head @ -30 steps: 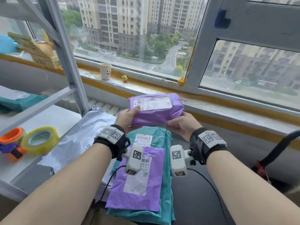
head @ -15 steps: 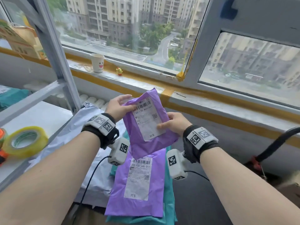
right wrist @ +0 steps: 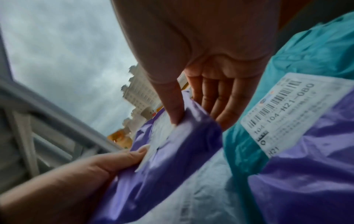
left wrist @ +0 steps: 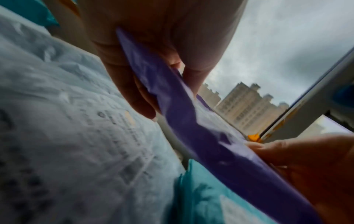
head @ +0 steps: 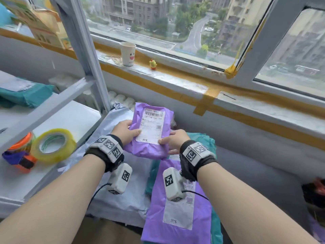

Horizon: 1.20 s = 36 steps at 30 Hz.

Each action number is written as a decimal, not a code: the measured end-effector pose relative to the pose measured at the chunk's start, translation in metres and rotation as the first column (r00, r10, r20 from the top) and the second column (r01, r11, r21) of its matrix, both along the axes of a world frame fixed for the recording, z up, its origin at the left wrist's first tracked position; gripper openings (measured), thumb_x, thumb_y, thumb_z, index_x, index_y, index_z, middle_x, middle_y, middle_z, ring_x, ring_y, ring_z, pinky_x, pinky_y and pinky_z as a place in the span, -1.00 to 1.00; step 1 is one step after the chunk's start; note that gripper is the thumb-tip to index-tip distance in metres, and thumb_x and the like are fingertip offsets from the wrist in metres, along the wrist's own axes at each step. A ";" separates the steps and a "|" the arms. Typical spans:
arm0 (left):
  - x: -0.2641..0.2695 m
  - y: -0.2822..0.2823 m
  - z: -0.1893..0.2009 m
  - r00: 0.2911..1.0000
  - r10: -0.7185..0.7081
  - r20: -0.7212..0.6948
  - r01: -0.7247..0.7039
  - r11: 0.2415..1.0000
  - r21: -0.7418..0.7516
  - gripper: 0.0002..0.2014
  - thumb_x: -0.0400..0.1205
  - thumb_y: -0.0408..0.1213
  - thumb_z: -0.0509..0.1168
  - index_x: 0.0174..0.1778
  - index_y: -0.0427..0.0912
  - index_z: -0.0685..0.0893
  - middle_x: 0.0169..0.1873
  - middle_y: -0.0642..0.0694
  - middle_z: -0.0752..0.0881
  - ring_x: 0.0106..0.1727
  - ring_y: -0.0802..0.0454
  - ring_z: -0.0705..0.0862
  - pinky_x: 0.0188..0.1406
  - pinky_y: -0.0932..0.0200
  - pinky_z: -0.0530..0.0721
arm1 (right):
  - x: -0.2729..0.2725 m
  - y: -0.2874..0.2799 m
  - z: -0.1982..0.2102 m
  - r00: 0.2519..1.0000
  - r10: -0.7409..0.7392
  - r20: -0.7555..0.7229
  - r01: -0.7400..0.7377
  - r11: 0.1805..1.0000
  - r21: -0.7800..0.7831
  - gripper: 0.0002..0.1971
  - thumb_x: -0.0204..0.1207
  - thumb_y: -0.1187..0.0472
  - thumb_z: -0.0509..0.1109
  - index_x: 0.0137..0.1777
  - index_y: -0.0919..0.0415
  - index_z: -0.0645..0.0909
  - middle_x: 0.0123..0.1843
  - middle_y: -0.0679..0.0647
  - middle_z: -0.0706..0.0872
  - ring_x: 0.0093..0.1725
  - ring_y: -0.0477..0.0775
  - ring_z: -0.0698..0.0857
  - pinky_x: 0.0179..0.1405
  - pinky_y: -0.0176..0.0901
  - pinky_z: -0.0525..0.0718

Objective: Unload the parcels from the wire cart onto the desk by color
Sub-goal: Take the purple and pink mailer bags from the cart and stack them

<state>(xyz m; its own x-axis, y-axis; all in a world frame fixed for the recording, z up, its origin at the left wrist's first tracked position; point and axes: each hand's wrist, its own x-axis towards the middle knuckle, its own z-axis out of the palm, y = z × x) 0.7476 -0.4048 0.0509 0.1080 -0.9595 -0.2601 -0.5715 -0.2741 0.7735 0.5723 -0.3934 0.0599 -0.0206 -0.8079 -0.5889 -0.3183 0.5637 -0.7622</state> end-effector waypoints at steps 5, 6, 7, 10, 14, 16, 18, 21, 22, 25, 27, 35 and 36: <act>-0.016 -0.002 -0.013 0.994 -0.063 -0.089 0.066 0.997 0.031 -0.68 0.57 -0.35 0.38 0.25 -0.30 0.65 0.13 -0.24 0.72 0.05 -0.09 0.66 0.13 0.11 0.59 | -0.020 0.006 -0.006 0.965 0.009 -0.260 -0.008 1.000 0.007 -0.76 0.41 0.11 0.55 -0.28 0.19 0.56 -0.28 0.08 0.69 -0.28 0.07 0.71 -0.31 -0.17 0.69; -0.023 -0.002 -0.014 0.991 -0.072 -0.114 0.077 0.996 0.033 -0.68 0.58 -0.35 0.38 0.25 -0.31 0.64 0.14 -0.24 0.72 0.03 -0.07 0.65 0.08 0.15 0.58 | -0.027 0.007 -0.006 0.960 -0.018 -0.278 0.021 1.000 0.007 -0.73 0.41 0.08 0.54 -0.31 0.17 0.53 -0.30 0.07 0.68 -0.29 0.06 0.71 -0.32 -0.17 0.69; -0.031 -0.002 -0.015 0.988 -0.083 -0.130 0.088 0.996 0.034 -0.69 0.59 -0.35 0.37 0.25 -0.31 0.64 0.14 -0.23 0.72 0.04 -0.08 0.65 0.03 0.18 0.55 | -0.034 0.007 -0.005 0.957 -0.047 -0.287 0.050 0.999 0.005 -0.71 0.42 0.07 0.54 -0.33 0.16 0.50 -0.30 0.07 0.68 -0.31 0.05 0.70 -0.33 -0.18 0.67; -0.051 -0.006 -0.013 0.979 -0.115 -0.166 0.120 0.993 0.018 -0.70 0.61 -0.34 0.35 0.26 -0.31 0.63 0.12 -0.19 0.71 -0.02 -0.03 0.64 -0.18 0.32 0.51 | -0.053 0.008 0.004 0.938 -0.113 -0.328 0.113 0.993 -0.017 -0.68 0.40 0.04 0.54 -0.37 0.16 0.49 -0.35 0.05 0.66 -0.44 -0.04 0.63 -0.43 -0.24 0.60; -0.059 -0.009 -0.011 0.974 -0.153 -0.164 0.158 0.987 0.019 -0.70 0.63 -0.35 0.32 0.28 -0.30 0.62 0.11 -0.19 0.72 -0.08 0.05 0.60 -0.40 0.41 0.48 | -0.063 0.011 0.011 0.946 -0.094 -0.312 0.096 0.995 -0.009 -0.74 0.39 0.05 0.55 -0.26 0.18 0.57 -0.38 0.03 0.62 -0.49 -0.10 0.56 -0.52 -0.32 0.53; -0.049 -0.008 -0.007 0.984 -0.127 -0.122 0.128 0.992 0.001 -0.72 0.63 -0.34 0.31 0.26 -0.27 0.63 0.13 -0.19 0.72 -0.06 0.00 0.61 -0.17 0.28 0.48 | -0.055 0.010 0.009 0.966 -0.090 -0.244 0.090 0.996 -0.010 -0.81 0.42 0.12 0.54 -0.17 0.20 0.61 -0.38 0.04 0.62 -0.48 -0.10 0.56 -0.52 -0.31 0.55; -0.028 -0.010 -0.006 0.995 -0.092 -0.048 0.092 0.996 -0.003 -0.73 0.63 -0.31 0.32 0.24 -0.25 0.64 0.13 -0.20 0.71 0.04 -0.12 0.65 -0.06 0.22 0.47 | -0.037 0.006 0.005 0.980 -0.087 -0.180 0.083 0.996 -0.028 -0.80 0.44 0.22 0.53 0.00 0.23 0.61 -0.36 0.07 0.64 -0.45 -0.07 0.61 -0.48 -0.29 0.60; 0.009 -0.014 -0.012 0.992 -0.096 0.086 0.093 0.995 0.030 -0.67 0.59 -0.25 0.36 0.28 -0.22 0.61 0.20 -0.20 0.70 0.17 -0.17 0.65 0.14 0.11 0.56 | -0.001 0.003 -0.002 0.990 -0.018 -0.138 0.019 1.000 0.006 -0.70 0.43 0.37 0.51 0.11 0.21 0.54 -0.32 0.12 0.65 -0.43 -0.02 0.63 -0.41 -0.21 0.68; 0.018 -0.014 -0.015 0.984 -0.110 0.142 0.104 0.993 0.049 -0.59 0.56 -0.23 0.40 0.33 -0.18 0.58 0.24 -0.18 0.68 0.21 -0.16 0.64 0.23 0.08 0.55 | 0.010 0.002 -0.006 0.991 0.010 -0.134 -0.006 1.000 0.029 -0.65 0.41 0.42 0.50 0.14 0.19 0.51 -0.30 0.15 0.65 -0.45 0.01 0.62 -0.40 -0.17 0.68; 0.029 -0.007 -0.028 0.944 -0.157 0.292 0.138 0.987 0.083 -0.23 0.43 -0.18 0.53 0.53 -0.12 0.34 0.44 -0.14 0.52 0.41 -0.13 0.51 0.38 0.09 0.43 | 0.034 0.003 -0.022 0.976 0.071 -0.206 -0.072 0.997 0.003 -0.39 0.28 0.49 0.50 0.31 0.13 0.43 -0.09 0.24 0.70 -0.34 0.13 0.62 -0.26 -0.01 0.69; 0.028 -0.004 -0.034 0.926 -0.192 0.326 0.173 0.981 0.087 -0.05 0.35 -0.13 0.58 0.60 -0.09 0.21 0.52 -0.13 0.40 0.49 -0.11 0.43 0.46 0.06 0.39 | 0.038 0.003 -0.031 0.950 0.120 -0.289 -0.122 0.993 0.011 -0.23 0.22 0.47 0.55 0.45 0.06 0.42 0.05 0.21 0.72 -0.17 0.12 0.61 -0.06 0.03 0.71; 0.018 0.007 -0.037 0.864 -0.254 0.434 0.244 0.966 0.080 -0.12 0.36 0.07 0.52 0.56 0.01 0.27 0.44 -0.13 0.42 0.43 -0.12 0.45 0.38 -0.02 0.47 | 0.024 0.004 -0.030 0.951 -0.027 -0.307 0.025 1.000 -0.012 -0.44 0.39 0.46 0.45 0.39 0.12 0.51 0.04 0.24 0.74 -0.36 0.07 0.66 -0.27 -0.09 0.76; 0.020 0.007 -0.036 0.871 -0.225 0.436 0.222 0.973 0.059 -0.10 0.36 0.08 0.52 0.57 -0.01 0.25 0.46 -0.15 0.40 0.46 -0.14 0.42 0.41 -0.04 0.45 | 0.019 0.003 -0.026 0.948 -0.062 -0.312 0.053 0.998 -0.036 -0.50 0.43 0.43 0.44 0.36 0.14 0.53 -0.01 0.23 0.75 -0.36 0.07 0.69 -0.28 -0.10 0.77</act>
